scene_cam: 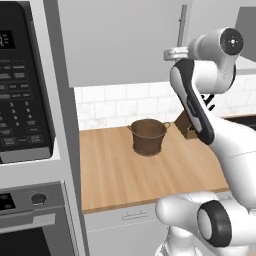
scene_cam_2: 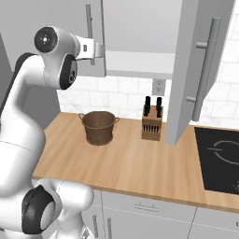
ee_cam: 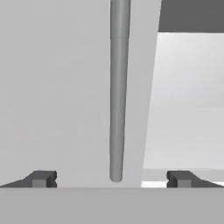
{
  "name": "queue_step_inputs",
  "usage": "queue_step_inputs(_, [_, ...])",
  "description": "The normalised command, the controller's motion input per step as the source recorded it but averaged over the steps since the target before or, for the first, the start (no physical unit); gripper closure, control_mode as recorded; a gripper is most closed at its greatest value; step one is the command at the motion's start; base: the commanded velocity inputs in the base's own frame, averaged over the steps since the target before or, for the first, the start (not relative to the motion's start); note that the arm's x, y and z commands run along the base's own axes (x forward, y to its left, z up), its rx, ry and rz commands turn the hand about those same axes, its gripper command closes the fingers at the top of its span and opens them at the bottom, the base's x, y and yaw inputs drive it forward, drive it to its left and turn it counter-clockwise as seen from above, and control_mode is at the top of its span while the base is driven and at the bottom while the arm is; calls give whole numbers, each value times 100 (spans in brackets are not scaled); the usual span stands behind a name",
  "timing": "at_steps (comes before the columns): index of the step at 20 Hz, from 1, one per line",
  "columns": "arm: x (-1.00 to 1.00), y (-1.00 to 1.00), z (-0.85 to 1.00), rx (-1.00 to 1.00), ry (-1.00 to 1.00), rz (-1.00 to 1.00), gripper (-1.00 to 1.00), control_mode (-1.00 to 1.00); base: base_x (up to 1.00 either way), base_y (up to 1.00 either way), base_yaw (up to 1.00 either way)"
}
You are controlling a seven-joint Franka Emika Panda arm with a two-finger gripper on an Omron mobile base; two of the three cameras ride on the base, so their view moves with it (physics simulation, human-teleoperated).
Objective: Open the cabinet, pick up the bread from the cabinet and place it in the basket. Then move the basket to the dining counter.
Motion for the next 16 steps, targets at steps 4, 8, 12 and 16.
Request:
queue_step_inputs(4, [45,0,-13,4,0,-1,-100,-100,0,0,0])
queue_step_inputs(8, [46,0,-18,3,0,0,-100,-100,0,0,0])
queue_step_inputs(12, [52,0,-12,0,-2,0,-100,-100,0,0,0])
queue_step_inputs(16, [62,0,-6,0,0,-1,-100,-100,0,0,0])
